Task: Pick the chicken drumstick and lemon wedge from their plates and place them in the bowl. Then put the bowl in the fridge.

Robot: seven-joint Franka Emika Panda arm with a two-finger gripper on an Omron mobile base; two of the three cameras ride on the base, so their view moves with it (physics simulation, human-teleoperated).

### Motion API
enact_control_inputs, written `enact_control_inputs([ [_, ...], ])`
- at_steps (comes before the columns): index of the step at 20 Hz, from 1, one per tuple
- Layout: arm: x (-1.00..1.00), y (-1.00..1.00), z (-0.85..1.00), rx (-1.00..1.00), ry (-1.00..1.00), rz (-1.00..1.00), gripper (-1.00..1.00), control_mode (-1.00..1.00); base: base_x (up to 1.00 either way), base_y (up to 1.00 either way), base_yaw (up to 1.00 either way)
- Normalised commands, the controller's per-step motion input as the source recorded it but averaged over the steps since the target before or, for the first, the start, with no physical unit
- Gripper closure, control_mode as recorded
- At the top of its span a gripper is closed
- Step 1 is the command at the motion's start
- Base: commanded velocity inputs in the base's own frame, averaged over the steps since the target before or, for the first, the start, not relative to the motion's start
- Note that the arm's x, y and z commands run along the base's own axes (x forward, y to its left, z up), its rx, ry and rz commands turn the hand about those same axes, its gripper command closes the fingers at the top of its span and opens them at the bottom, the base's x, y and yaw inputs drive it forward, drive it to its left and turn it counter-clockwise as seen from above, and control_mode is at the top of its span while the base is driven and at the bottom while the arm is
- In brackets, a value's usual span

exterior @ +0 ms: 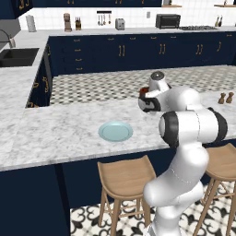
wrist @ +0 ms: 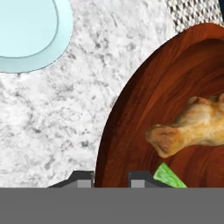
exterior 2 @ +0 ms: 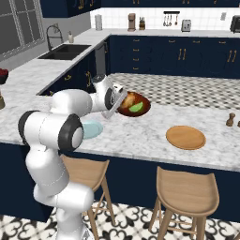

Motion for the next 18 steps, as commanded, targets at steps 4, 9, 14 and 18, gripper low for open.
enact_control_inputs([
  [4,-0.07,0.55,0.81,-0.12,-0.04,0.48,1.00,-1.00,0.00,0.00,0.00],
  [9,-0.76,0.61,0.67,-0.08,-0.01,0.21,1.00,-1.00,0.00,0.00,0.00],
  [14,-1.00,0.60,0.56,-0.18,0.00,0.08,1.00,-1.00,0.00,0.00,0.00],
  [18,-1.00,0.44,0.34,-0.09,-0.02,0.05,1.00,-1.00,0.00,0.00,0.00],
])
